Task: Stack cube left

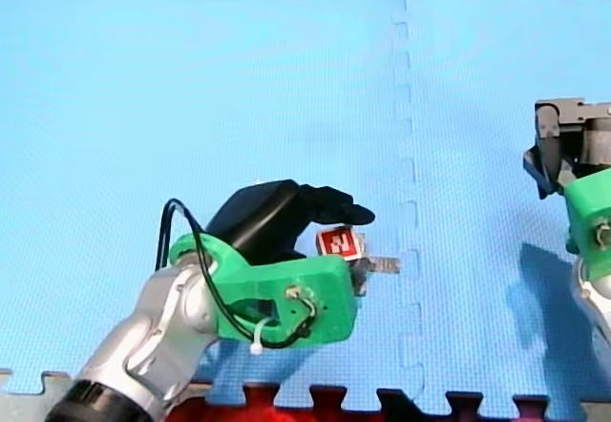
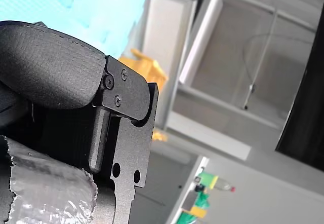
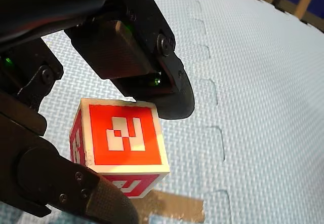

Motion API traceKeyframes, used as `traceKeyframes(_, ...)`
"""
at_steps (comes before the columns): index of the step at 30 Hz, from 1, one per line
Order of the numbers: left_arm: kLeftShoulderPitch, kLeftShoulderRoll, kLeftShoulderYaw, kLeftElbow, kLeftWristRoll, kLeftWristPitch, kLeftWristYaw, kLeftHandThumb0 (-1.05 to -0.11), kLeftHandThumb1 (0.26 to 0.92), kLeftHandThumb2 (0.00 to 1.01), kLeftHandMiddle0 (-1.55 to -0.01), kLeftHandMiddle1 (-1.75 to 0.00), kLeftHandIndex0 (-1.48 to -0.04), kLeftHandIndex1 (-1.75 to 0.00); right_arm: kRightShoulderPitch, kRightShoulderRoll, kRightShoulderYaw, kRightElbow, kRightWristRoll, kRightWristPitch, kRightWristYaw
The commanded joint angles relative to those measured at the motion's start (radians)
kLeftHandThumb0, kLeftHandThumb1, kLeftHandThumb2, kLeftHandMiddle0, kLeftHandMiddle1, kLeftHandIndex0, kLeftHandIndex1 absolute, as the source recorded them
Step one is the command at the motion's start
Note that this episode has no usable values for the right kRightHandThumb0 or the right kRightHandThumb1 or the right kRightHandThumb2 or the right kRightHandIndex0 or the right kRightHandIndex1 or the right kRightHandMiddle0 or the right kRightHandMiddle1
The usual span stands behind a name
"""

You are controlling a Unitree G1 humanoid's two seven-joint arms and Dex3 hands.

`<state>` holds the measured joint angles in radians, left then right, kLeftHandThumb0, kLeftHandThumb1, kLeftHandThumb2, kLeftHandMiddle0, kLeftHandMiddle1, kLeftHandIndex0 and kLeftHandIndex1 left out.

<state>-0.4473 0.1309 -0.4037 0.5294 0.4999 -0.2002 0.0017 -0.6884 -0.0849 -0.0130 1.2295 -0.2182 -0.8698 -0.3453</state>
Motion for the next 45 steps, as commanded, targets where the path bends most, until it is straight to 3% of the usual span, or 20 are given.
traceKeyframes(1, -0.016, 0.003, 0.008, 0.03, -0.003, -0.024, 0.015, -0.463, 0.771, 0.0, -0.98, -1.75, -1.28, -0.05, -0.007, 0.001, 0.001, 0.008, 0.0, 0.005, -0.007)
traceKeyframes(12, -0.085, 0.002, 0.027, 0.154, -0.009, -0.136, 0.072, -0.458, 0.766, 0.0, -0.98, -1.75, -1.28, -0.04, -0.014, 0.009, 0.004, 0.02, -0.009, 0.024, -0.023)
traceKeyframes(19, -0.107, 0.003, 0.033, 0.2, -0.008, -0.172, 0.088, -0.46, 0.766, 0.0, -0.97, -1.75, -1.28, -0.03, -0.023, 0.023, 0.008, 0.021, -0.012, 0.054, -0.038)
traceKeyframes(26, -0.117, -0.011, 0.039, 0.24, -0.028, -0.197, 0.085, -0.464, 0.767, 0.0, -0.97, -1.75, -1.28, -0.03, -0.034, 0.033, 0.011, 0.02, -0.013, 0.07, -0.047)
traceKeyframes(33, -0.13, -0.022, 0.037, 0.26, -0.029, -0.21, 0.075, -0.468, 0.768, 0.0, -0.96, -1.75, -1.28, -0.02, -0.039, 0.042, 0.001, 0.017, 0.003, 0.069, -0.031)
traceKeyframes(45, -0.137, -0.034, 0.033, 0.256, -0.044, -0.19, 0.011, -0.466, 0.772, 0.0, -0.95, -1.75, -1.28, -0.02, -0.045, 0.047, -0.002, 0.013, 0.004, 0.069, -0.034)
